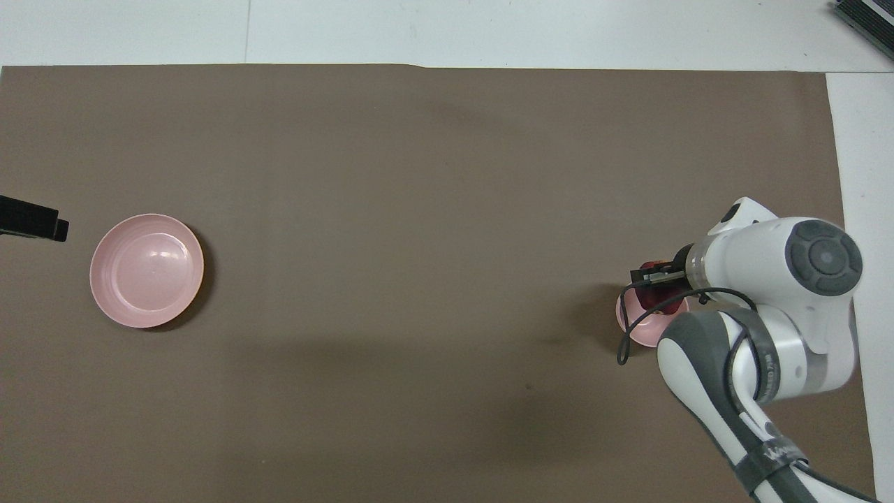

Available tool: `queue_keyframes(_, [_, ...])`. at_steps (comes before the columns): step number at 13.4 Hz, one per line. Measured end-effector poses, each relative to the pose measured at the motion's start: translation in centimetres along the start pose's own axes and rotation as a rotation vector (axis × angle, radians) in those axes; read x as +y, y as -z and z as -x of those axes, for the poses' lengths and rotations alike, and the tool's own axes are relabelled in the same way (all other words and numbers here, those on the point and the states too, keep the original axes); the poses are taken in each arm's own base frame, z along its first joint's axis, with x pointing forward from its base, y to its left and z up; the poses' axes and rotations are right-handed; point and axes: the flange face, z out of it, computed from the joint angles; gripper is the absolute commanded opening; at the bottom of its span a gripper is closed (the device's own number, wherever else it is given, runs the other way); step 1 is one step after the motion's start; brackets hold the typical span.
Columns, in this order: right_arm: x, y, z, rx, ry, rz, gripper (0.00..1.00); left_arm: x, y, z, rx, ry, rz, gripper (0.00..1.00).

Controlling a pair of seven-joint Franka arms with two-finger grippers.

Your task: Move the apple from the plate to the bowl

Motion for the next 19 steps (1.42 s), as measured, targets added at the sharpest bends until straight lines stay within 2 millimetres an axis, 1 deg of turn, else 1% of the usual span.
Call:
queue_keyframes(1, [-0.1,-1.2,0.8,0.003,0.001,-0.001,0.09,0.0,0.0,0.0,0.0,0.0,0.0,1.0])
queue_keyframes(2, [-0.1,-2.0,1.3,0.002,0.0,-0.002,0.81,0.0,0.0,0.0,0.0,0.0,0.0,1.0])
queue_keyframes(3, [-0.1,-2.4,1.5,0.002,0.0,-0.002,1.0,0.0,0.0,0.0,0.0,0.0,0.0,1.0])
queue_keyframes(5, [-0.1,-2.3,1.4,0.004,-0.008,-0.002,1.0,0.0,0.0,0.0,0.0,0.0,0.0,1.0])
queue_keyframes(6, [-0.1,-1.9,1.1,0.014,-0.01,-0.002,1.0,0.0,0.0,0.0,0.0,0.0,0.0,1.0])
queue_keyframes(8, [0.2,0.0,0.0,0.022,-0.015,0.0,1.0,0.0,0.0,0.0,0.0,0.0,0.0,1.0])
queue_keyframes(11, [1.1,6.0,-2.8,0.014,-0.031,0.006,1.0,0.0,0.0,0.0,-0.001,0.0,0.0,1.0])
queue_keyframes(14, [2.4,11.8,-4.7,0.014,-0.053,0.011,1.0,0.0,0.0,0.0,-0.001,0.0,0.0,1.0])
queue_keyframes(16, [3.6,15.3,-5.3,-0.001,-0.084,0.008,1.0,0.0,0.0,0.0,-0.001,0.0,0.0,1.0])
queue_keyframes(19, [5.0,20.2,-4.9,-0.052,-0.19,-0.04,1.0,0.0,0.0,0.0,-0.001,0.0,0.0,1.0])
